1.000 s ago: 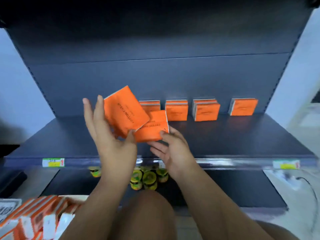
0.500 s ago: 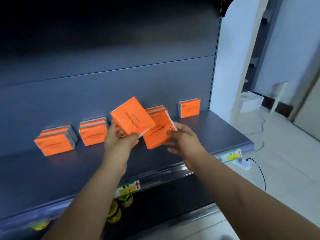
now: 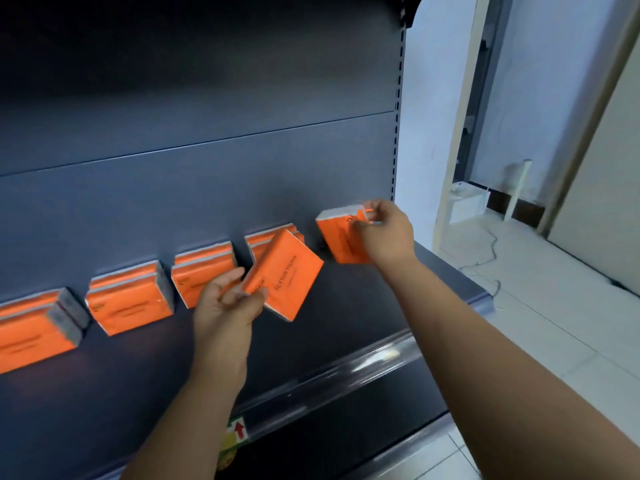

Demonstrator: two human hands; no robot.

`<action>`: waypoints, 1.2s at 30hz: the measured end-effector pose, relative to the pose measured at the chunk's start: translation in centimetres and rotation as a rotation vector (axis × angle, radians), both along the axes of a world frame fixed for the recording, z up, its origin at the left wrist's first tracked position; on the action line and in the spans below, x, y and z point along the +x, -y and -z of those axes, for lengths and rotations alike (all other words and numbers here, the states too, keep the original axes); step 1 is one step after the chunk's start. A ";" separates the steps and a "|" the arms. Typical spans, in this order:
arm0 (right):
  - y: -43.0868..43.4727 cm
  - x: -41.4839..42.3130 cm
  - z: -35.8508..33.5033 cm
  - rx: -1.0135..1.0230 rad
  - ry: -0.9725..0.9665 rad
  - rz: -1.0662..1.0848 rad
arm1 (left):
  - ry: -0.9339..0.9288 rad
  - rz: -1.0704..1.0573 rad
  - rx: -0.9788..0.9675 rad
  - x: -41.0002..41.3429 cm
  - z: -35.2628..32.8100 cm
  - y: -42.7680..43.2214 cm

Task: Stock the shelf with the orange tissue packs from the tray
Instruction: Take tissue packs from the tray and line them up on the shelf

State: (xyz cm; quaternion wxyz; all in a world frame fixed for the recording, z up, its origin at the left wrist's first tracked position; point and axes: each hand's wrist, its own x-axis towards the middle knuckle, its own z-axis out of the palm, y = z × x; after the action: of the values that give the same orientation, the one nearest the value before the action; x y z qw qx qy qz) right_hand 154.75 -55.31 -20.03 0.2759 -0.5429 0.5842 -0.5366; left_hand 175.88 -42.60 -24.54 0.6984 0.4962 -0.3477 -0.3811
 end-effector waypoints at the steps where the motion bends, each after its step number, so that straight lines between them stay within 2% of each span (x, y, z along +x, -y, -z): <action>1: 0.7 -0.3 0.2 -0.015 -0.135 0.017 | 0.007 0.008 -0.010 -0.1 0.0 0.2; 5: 3.2 -1.6 2.4 0.010 -0.644 -0.005 | 0.034 0.027 -0.040 0.1 -0.3 0.6; 11: 5.5 -2.0 4.3 -0.097 -0.821 -0.060 | 0.071 0.065 -0.031 -0.2 0.0 2.2; 15: 7.1 -1.6 5.5 -0.193 -0.783 -0.131 | 0.138 0.095 -0.001 -0.4 1.0 3.6; 20: 7.9 -1.6 5.8 -0.128 -0.690 -0.112 | 0.174 0.132 0.035 -1.4 1.9 4.7; 24: 8.2 -1.6 6.0 -0.114 -0.752 -0.030 | 0.236 0.143 0.045 -2.1 2.1 4.7; 27: 8.5 -1.5 6.6 -0.158 -0.811 -0.047 | 0.296 0.136 0.055 -2.1 2.4 4.9; 33: 8.3 -0.8 7.6 -0.072 -0.744 -0.115 | 0.480 0.087 0.070 -2.0 3.0 5.0; 36: 8.1 -0.8 7.6 -0.046 -0.712 -0.132 | 0.420 0.063 0.117 -1.7 3.3 5.3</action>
State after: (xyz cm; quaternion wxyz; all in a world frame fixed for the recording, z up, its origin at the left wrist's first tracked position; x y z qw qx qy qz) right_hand 153.98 -63.44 -27.67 0.0769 -0.7385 0.5950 -0.3077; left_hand 174.18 -47.93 -27.82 0.5685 0.5931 -0.4781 -0.3104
